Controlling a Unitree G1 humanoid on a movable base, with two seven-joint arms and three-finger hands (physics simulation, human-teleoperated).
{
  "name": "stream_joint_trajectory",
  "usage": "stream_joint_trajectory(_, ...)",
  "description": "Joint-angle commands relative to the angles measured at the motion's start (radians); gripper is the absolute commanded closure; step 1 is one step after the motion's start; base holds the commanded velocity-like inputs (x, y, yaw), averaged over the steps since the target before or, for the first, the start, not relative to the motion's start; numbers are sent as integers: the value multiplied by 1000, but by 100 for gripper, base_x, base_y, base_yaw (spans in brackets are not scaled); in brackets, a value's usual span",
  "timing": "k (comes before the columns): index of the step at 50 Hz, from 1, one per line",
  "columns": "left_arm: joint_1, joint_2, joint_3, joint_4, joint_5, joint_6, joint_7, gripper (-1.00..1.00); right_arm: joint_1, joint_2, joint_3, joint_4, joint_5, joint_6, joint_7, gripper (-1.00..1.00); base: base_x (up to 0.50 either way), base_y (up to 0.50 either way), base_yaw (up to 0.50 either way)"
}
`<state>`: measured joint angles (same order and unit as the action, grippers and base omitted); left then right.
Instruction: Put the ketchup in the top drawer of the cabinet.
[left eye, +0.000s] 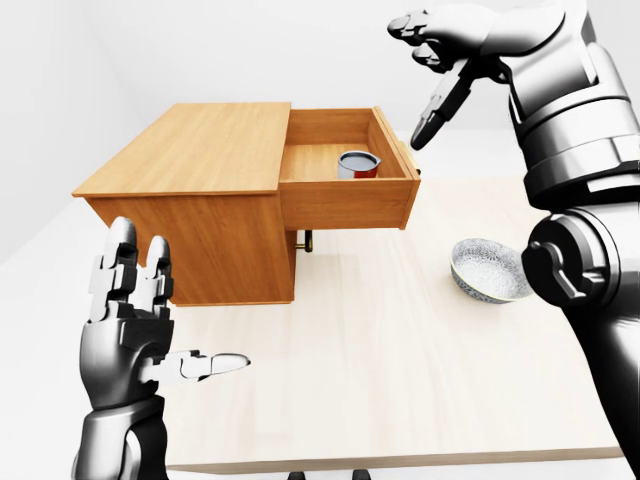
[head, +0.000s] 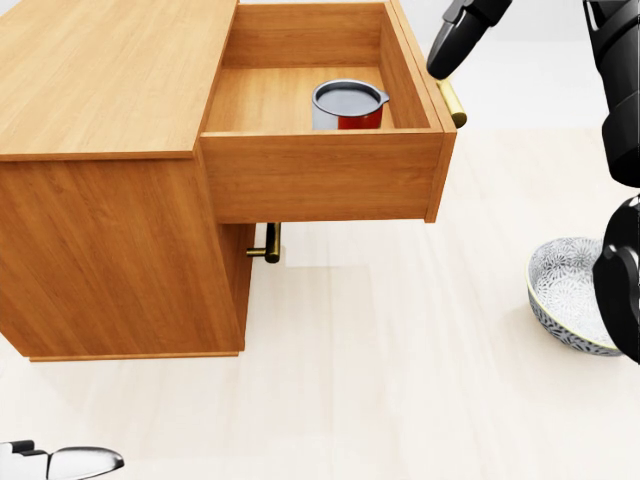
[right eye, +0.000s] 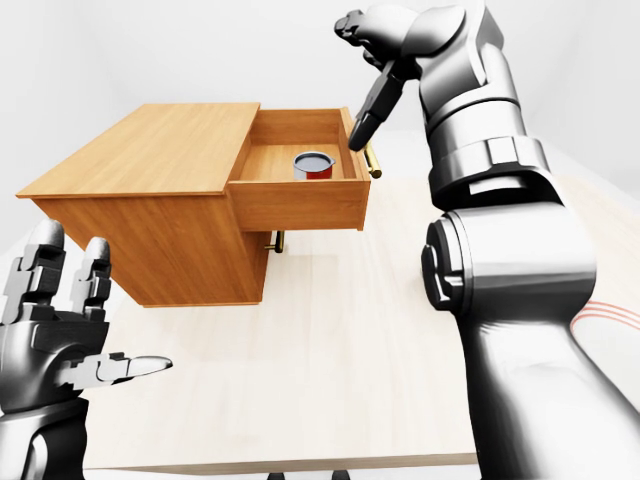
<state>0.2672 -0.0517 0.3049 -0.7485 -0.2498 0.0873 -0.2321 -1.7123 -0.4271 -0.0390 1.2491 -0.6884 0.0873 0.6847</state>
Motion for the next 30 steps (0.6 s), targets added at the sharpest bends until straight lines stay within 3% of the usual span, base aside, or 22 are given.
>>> stream_joint_trajectory(1, 3, -1, 4, -4, -6, 0, -3, -100, -56, -39, 10, -39, -55, 0, 13, -100, 0, 0, 0)
stream_joint_trajectory(7, 3, -1, 11, -8, -12, 0, -5, -100, -65, -69, 13, -141, -95, 0, 13, -100, 0, 0, 0)
stream_joint_trajectory(12, 12, -6, 3, -6, -5, 0, -10, -100, -42, -91, -7, -377, -119, 0, 13, -100, 0, 0, 0)
stream_joint_trajectory(25, 23, -13, 12, -21, -12, 0, -22, -100, 236, -98, -41, -1069, -293, 0, 13, -100, 0, 0, 0)
stream_joint_trajectory(28, 23, -14, 12, -21, -11, 0, -23, -100, 257, -96, -42, -1118, -320, 0, 13, -100, 0, 0, 0)
stream_joint_trajectory(30, 29, -16, 12, -28, -12, 0, -26, -100, 330, -100, -28, -1297, -410, 0, 13, -100, 0, 0, 0)
